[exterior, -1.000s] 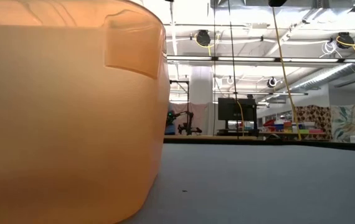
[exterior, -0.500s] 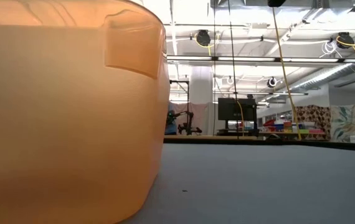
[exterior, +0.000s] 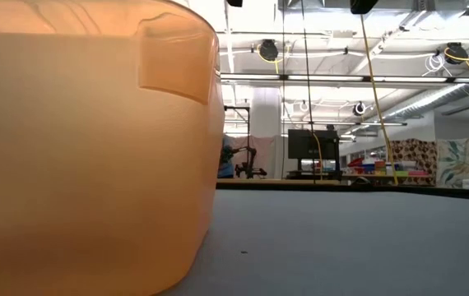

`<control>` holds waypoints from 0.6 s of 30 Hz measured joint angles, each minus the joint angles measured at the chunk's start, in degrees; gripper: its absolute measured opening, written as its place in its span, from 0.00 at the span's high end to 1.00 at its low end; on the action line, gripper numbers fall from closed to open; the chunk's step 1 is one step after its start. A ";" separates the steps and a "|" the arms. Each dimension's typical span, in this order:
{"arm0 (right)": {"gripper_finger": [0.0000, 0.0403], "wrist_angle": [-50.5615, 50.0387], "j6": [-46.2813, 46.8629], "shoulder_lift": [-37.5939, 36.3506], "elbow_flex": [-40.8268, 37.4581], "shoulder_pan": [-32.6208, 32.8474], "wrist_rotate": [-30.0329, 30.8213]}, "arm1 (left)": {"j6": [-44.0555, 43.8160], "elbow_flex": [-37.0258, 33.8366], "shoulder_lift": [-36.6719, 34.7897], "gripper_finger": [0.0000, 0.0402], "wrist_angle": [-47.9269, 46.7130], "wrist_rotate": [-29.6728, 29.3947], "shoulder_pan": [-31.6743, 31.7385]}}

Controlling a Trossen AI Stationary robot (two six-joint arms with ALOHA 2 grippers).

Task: Sort candy
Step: Put the red candy into the orange bin

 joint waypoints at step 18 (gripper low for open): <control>0.80 -0.32 0.25 0.00 -0.02 0.04 0.37 | 1.47 0.00 0.00 0.87 -0.22 1.51 0.59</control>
